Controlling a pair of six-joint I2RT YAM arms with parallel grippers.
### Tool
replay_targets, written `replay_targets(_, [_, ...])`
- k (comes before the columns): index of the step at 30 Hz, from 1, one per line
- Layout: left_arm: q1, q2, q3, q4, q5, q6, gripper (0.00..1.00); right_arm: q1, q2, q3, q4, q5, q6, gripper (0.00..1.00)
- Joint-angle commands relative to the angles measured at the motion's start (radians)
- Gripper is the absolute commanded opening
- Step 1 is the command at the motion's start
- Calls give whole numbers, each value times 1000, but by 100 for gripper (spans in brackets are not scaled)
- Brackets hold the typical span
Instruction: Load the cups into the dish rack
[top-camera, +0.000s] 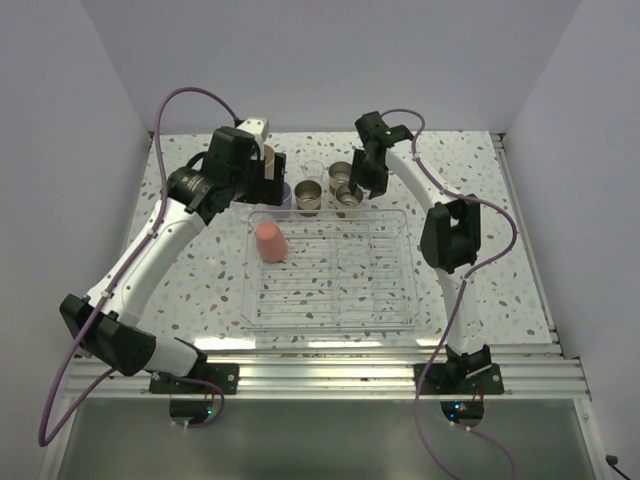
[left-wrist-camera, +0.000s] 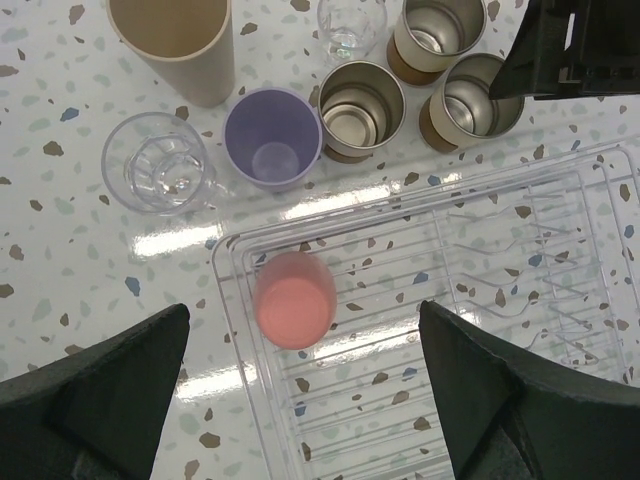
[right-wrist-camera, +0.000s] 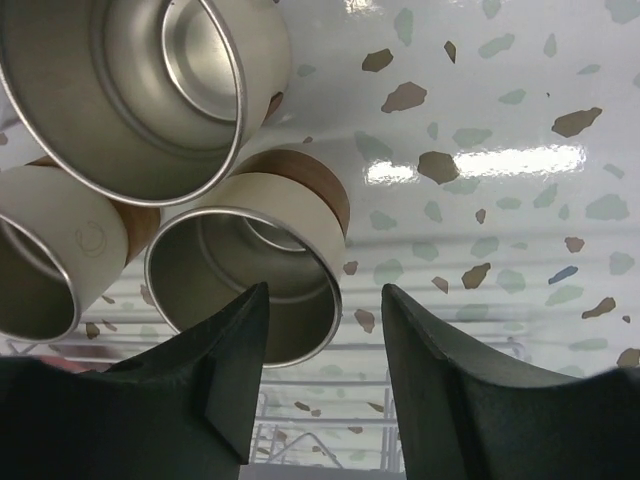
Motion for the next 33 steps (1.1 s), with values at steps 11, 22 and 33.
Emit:
replay_targets(11, [3, -18, 33, -20, -5, 26, 100, 3, 17, -85, 112, -9, 45, 20])
replay_targets(22, [4, -16, 52, -5, -36, -31, 100, 4, -146, -128, 72, 10, 33, 0])
replay_targets(33, [4, -71, 38, 100, -4, -43, 100, 3, -478, -222, 80, -36, 28, 0])
